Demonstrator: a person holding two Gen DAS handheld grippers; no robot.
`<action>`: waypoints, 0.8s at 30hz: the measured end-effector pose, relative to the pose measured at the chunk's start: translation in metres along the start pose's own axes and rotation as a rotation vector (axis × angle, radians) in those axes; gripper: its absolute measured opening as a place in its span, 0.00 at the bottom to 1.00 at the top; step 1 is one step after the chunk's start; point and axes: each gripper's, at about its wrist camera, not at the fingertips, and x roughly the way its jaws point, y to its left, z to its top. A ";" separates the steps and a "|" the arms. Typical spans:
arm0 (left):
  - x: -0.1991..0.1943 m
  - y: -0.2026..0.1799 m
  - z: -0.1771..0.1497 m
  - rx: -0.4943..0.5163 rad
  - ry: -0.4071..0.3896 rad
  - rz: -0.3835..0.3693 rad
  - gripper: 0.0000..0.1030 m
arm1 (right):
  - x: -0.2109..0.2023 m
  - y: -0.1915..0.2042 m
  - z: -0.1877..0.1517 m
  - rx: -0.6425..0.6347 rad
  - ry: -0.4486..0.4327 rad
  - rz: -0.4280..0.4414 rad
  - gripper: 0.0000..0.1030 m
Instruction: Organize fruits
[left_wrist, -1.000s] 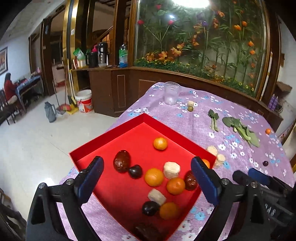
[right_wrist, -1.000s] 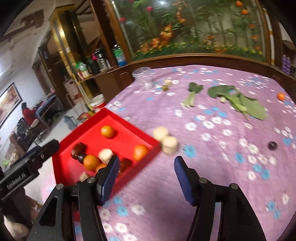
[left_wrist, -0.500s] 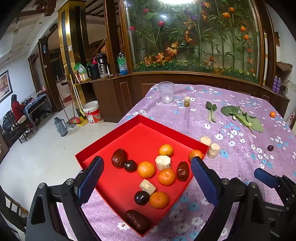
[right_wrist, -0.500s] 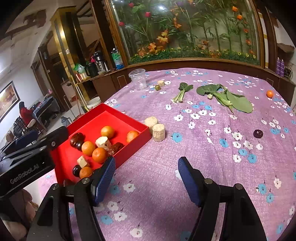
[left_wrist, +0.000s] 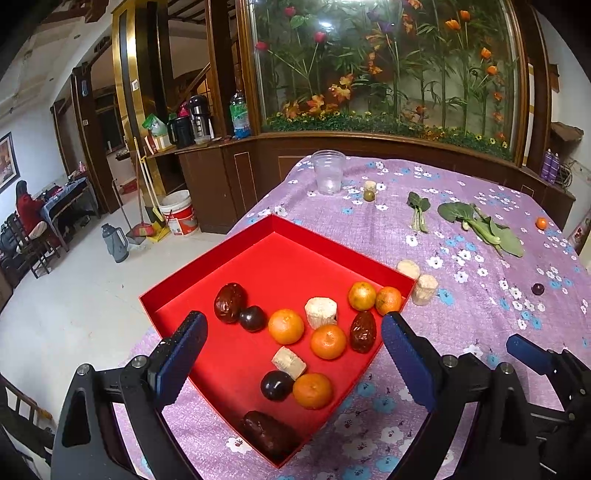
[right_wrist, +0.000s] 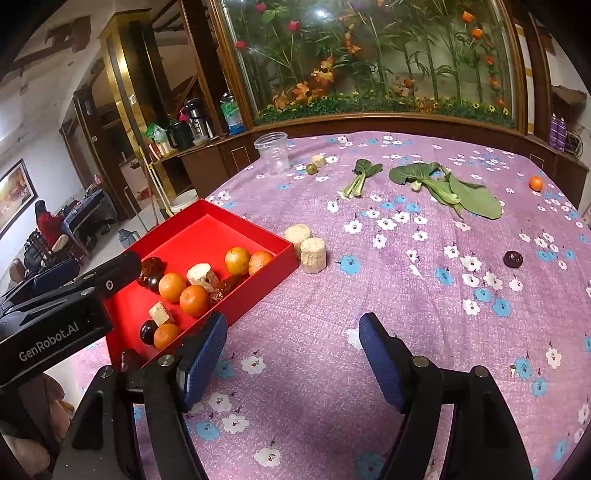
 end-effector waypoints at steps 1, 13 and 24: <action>0.002 0.001 -0.001 -0.001 0.006 0.000 0.92 | 0.001 0.001 0.000 -0.003 0.003 -0.001 0.76; 0.023 0.019 -0.004 -0.034 0.046 -0.011 0.92 | 0.020 0.021 0.000 -0.053 0.046 -0.014 0.78; 0.035 0.030 -0.005 -0.052 0.073 -0.021 0.92 | 0.032 0.031 -0.001 -0.080 0.074 -0.015 0.78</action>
